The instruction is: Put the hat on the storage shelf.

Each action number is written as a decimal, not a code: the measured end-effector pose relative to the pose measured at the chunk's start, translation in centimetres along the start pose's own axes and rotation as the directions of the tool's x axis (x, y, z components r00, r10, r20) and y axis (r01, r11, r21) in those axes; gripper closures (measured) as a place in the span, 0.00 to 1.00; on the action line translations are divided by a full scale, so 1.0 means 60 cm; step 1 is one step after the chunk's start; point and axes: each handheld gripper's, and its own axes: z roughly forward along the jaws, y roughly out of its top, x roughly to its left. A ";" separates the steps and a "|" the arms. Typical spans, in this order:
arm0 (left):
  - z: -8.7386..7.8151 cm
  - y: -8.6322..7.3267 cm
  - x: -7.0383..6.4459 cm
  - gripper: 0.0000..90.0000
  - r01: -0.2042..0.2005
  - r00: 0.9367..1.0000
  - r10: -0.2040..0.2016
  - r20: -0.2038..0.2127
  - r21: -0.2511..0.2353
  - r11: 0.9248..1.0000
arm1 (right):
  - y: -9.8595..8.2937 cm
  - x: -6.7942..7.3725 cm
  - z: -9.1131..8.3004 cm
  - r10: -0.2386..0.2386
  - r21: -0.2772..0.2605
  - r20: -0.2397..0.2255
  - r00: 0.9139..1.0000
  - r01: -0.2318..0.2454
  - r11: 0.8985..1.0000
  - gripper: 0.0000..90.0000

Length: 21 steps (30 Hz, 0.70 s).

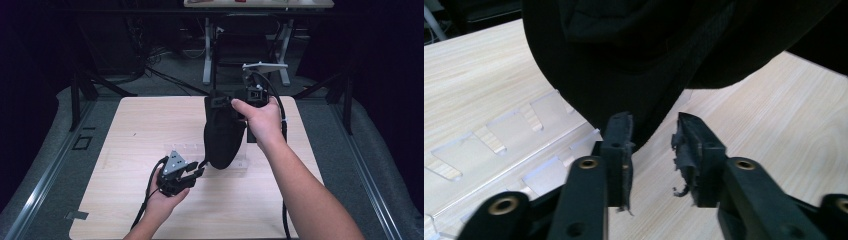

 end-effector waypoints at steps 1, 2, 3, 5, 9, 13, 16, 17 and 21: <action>0.003 0.000 -0.001 0.79 -0.005 1.000 0.005 -0.010 0.006 1.000 | 0.000 0.001 0.001 0.000 0.001 -0.001 1.000 0.000 1.000 0.98; 0.006 0.000 0.000 0.85 0.001 1.000 -0.001 -0.026 0.010 1.000 | -0.001 0.002 0.001 -0.002 0.001 0.000 1.000 0.002 1.000 0.98; 0.006 0.000 0.000 0.87 0.001 1.000 -0.001 -0.026 0.010 1.000 | -0.001 0.002 0.001 -0.002 0.001 0.000 1.000 0.002 1.000 0.98; 0.008 0.000 0.005 0.88 0.006 1.000 -0.006 -0.019 0.007 1.000 | -0.001 0.004 0.001 -0.001 0.001 -0.001 1.000 0.001 1.000 0.98; 0.009 0.000 0.004 0.91 -0.017 1.000 0.017 -0.024 0.006 1.000 | 0.000 0.005 0.001 0.004 0.001 -0.010 1.000 -0.004 1.000 0.98; 0.012 -0.001 0.004 0.92 -0.030 0.999 0.031 -0.035 0.005 1.000 | 0.000 0.009 0.004 0.004 0.003 -0.020 1.000 -0.004 1.000 0.98; 0.014 -0.001 0.005 0.92 -0.028 0.999 0.029 -0.031 0.009 1.000 | 0.000 0.014 0.008 0.001 0.006 -0.027 1.000 -0.001 1.000 0.98; 0.015 -0.002 0.005 0.92 -0.031 0.999 0.032 -0.033 0.013 0.999 | 0.000 0.015 0.010 -0.002 0.009 -0.024 1.000 0.002 1.000 0.98; 0.016 -0.007 0.005 0.93 -0.028 0.999 0.029 -0.036 0.008 1.000 | -0.002 0.021 0.019 -0.012 0.015 -0.024 1.000 0.012 1.000 0.98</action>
